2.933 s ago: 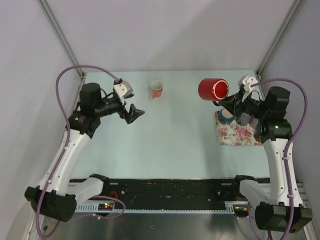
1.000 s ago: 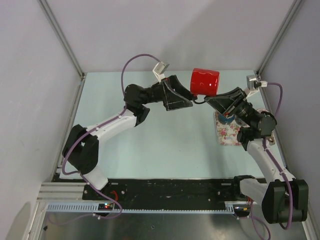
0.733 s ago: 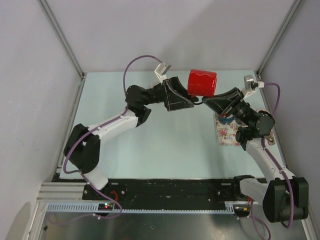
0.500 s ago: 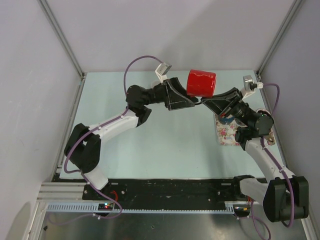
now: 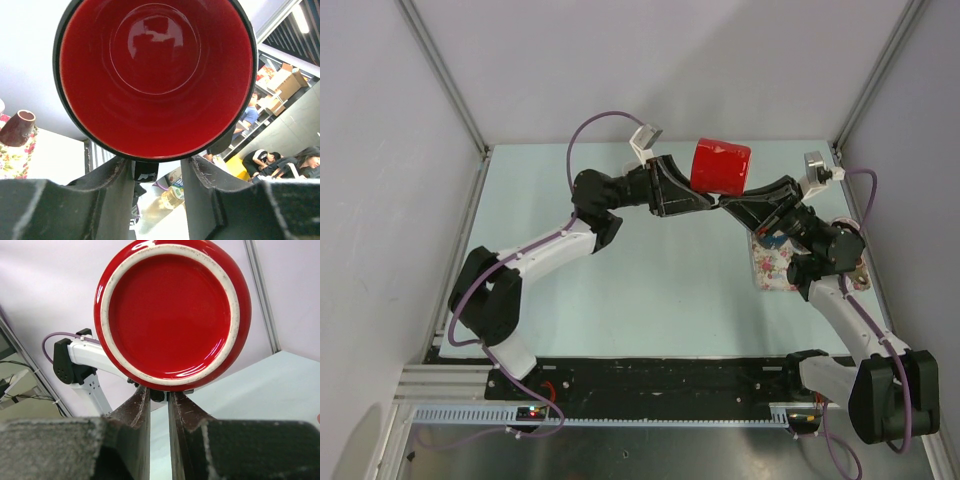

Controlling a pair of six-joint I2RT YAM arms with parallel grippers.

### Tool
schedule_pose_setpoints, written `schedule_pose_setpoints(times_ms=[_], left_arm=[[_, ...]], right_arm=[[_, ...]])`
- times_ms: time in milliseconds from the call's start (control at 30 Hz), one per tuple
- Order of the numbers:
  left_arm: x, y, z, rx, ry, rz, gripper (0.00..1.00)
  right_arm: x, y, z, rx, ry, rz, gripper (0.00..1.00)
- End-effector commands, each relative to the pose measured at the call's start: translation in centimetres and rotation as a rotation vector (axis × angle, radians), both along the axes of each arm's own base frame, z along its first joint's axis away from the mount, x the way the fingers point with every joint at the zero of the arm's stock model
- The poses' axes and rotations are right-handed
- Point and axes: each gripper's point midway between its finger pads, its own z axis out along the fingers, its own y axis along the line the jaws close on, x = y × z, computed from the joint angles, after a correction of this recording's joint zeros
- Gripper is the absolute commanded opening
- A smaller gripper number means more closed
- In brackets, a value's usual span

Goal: Turn the mug right side up
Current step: Turn over the cup on the tray.

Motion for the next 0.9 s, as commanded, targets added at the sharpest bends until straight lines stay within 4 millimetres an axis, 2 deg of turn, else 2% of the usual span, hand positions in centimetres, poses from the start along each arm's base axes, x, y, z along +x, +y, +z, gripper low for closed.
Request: schedule_pose_setpoints(times_ms=[0, 233, 400, 500, 633, 700, 767, 800, 867], left_arm=[[-2.0, 0.6, 2.9, -0.082, -0.078, -0.021, 0.39], [-1.6, 0.4, 2.7, -0.083, -0.064, -0.012, 0.26], [-1.3, 0.3, 2.5, -0.079, -0.057, -0.001, 0.04], [-0.8, 0.2, 2.1, -0.065, -0.049, 0.016, 0.01], [0.6, 0.2, 0.9, -0.029, -0.020, 0.072, 0.00], [1.4, 0.3, 0.5, -0.017, -0.001, 0.102, 0.09], [1.9, 0.6, 0.3, -0.014, 0.010, 0.122, 0.26], [2.0, 0.7, 0.4, -0.015, 0.010, 0.127, 0.31], [2.1, 0.7, 0.4, -0.015, 0.010, 0.130, 0.33]], right_arm=[[0.2, 0.4, -0.8, -0.021, -0.024, -0.005, 0.00], [0.1, 0.6, -1.2, -0.026, -0.031, -0.009, 0.00], [0.2, 0.6, -1.5, -0.035, -0.033, -0.015, 0.00], [0.2, 0.6, -1.5, -0.037, -0.041, -0.020, 0.00], [-0.1, 0.4, -1.2, -0.033, -0.054, -0.022, 0.00], [-0.1, 0.4, -1.2, -0.033, -0.059, -0.024, 0.00], [0.1, 0.5, -1.4, -0.032, -0.053, -0.029, 0.00], [0.2, 0.5, -1.5, -0.031, -0.050, -0.034, 0.00], [0.4, 0.6, -1.7, -0.029, -0.048, -0.038, 0.00]])
